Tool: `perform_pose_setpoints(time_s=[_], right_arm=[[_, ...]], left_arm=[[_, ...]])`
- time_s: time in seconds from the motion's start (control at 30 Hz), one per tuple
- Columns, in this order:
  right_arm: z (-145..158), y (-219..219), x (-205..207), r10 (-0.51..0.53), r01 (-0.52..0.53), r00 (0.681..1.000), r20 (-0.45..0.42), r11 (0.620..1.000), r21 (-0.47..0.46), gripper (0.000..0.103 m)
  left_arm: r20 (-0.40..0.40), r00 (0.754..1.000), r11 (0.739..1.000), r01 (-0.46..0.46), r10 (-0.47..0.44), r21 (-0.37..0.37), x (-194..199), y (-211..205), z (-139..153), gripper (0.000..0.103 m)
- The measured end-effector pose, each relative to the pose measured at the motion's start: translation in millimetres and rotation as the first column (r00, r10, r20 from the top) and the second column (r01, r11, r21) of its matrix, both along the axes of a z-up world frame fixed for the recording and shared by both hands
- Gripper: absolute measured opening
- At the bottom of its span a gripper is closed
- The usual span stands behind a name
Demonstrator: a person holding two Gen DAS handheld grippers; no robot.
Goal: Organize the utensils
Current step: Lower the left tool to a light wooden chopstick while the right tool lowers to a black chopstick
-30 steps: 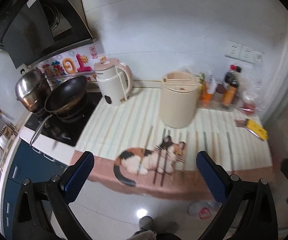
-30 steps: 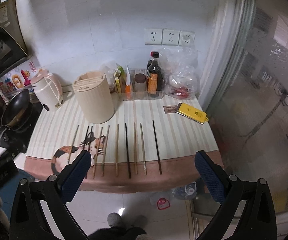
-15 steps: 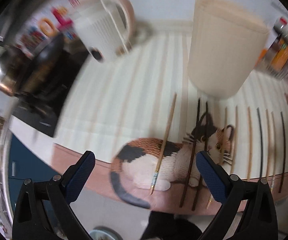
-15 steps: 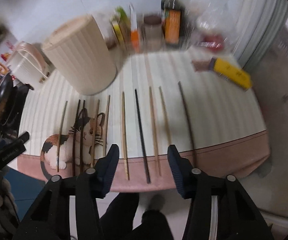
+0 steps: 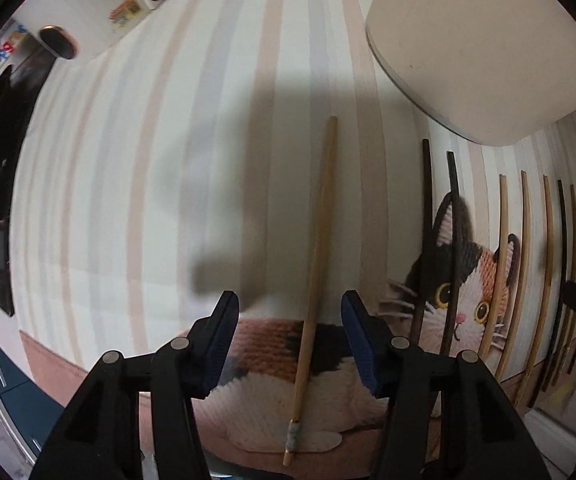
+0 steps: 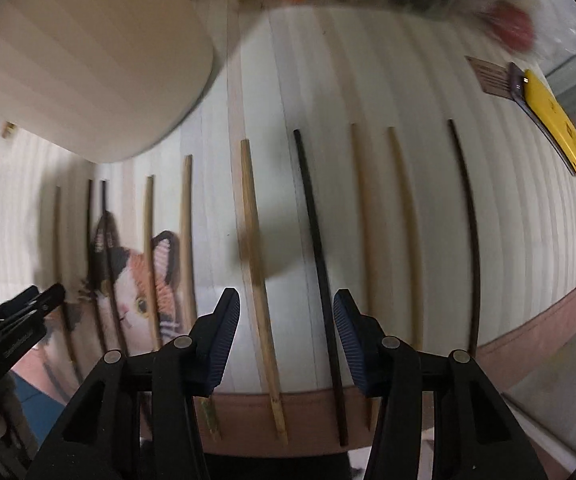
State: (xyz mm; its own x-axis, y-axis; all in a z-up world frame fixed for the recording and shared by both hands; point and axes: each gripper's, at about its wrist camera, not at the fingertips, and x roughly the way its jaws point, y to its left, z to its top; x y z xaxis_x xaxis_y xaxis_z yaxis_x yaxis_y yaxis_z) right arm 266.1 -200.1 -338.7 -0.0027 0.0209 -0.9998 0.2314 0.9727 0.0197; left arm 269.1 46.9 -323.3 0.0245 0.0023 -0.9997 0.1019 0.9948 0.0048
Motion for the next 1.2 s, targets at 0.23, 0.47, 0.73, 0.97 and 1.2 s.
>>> perform_pose_setpoints(time_s=[0.23, 0.47, 0.73, 0.97, 1.2], right_arm=[[-28.0, 16.0, 11.6, 0.062, -0.072, 0.991, -0.118, 0.994, -0.084, 0.048], [-26.3, 16.6, 20.4, -0.004, -0.005, 0.996, -0.093, 0.996, -0.088, 0.013], [-17.5, -2.2, 27.2, 0.009, -0.01, 0.994, -0.113, 1.0, -0.007, 0.014], [-10.3, -38.1, 44.9, -0.016, 0.042, 0.993, -0.119, 0.975, 0.218, 0.015], [-8.3, -38.2, 38.1, 0.05, -0.032, 0.992, -0.116, 0.987, 0.155, 0.015]], left_arm=[[0.015, 1.0, 1.0, -0.002, 0.002, -0.015, 5.7, -2.4, 3.1, 0.015], [-0.056, 0.99, 0.985, -0.137, 0.132, -0.103, 12.8, 26.8, 6.5, 0.005], [-0.041, 0.999, 0.999, -0.035, 0.034, -0.027, 11.6, 8.5, 11.3, 0.009], [-0.031, 0.995, 0.996, -0.092, 0.091, -0.006, 20.3, -8.1, 12.1, 0.01], [-0.016, 0.994, 0.994, -0.107, 0.107, 0.002, 15.4, -0.7, 19.7, 0.01]])
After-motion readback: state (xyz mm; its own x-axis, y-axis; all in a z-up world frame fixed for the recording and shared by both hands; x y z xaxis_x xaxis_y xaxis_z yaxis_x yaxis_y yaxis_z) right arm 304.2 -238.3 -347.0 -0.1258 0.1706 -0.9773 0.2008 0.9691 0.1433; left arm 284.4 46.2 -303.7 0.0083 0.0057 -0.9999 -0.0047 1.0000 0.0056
